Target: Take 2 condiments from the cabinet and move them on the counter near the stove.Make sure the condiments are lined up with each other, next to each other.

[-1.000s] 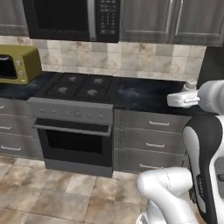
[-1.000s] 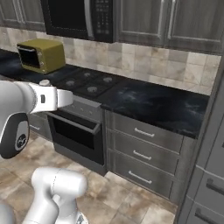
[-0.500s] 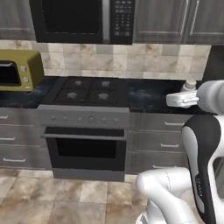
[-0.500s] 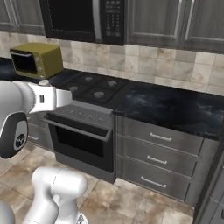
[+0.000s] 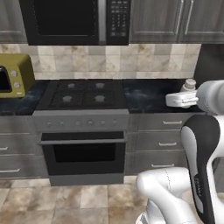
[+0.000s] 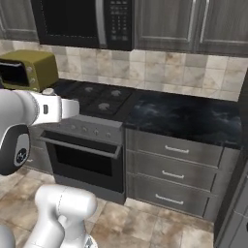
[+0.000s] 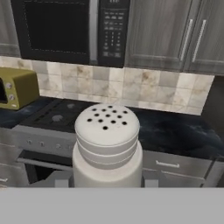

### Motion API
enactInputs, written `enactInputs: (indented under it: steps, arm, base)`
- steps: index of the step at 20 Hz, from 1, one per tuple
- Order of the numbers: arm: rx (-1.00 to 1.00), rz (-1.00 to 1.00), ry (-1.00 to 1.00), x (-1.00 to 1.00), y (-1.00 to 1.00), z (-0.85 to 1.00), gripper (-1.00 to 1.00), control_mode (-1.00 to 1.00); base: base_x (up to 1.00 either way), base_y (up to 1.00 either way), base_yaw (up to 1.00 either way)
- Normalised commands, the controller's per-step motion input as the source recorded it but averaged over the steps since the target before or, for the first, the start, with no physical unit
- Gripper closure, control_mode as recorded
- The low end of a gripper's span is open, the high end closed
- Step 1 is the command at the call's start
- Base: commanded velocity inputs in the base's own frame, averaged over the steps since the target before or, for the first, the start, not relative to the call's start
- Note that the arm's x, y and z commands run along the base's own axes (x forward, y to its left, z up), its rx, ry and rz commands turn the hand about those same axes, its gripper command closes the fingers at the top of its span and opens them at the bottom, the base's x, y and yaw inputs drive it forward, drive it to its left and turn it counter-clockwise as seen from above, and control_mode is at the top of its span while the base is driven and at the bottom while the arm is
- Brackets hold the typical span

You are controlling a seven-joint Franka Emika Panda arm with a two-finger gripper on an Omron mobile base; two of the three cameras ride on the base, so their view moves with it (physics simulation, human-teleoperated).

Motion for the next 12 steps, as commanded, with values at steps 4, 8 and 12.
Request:
enactInputs:
  steps: [4,8,12]
  arm:
    - [0.0,0.0,0.0,0.0,0.0,0.0,1.0,1.0]
    - [0.0,0.0,0.0,0.0,0.0,0.0,1.0,1.0]
    - [0.0,0.0,0.0,0.0,0.0,0.0,1.0,1.0]
  base:
    - [0.37,0.29,-0.24]
    - [0.4,0.4,-0.21]
    - [0.39,0.45,-0.15]
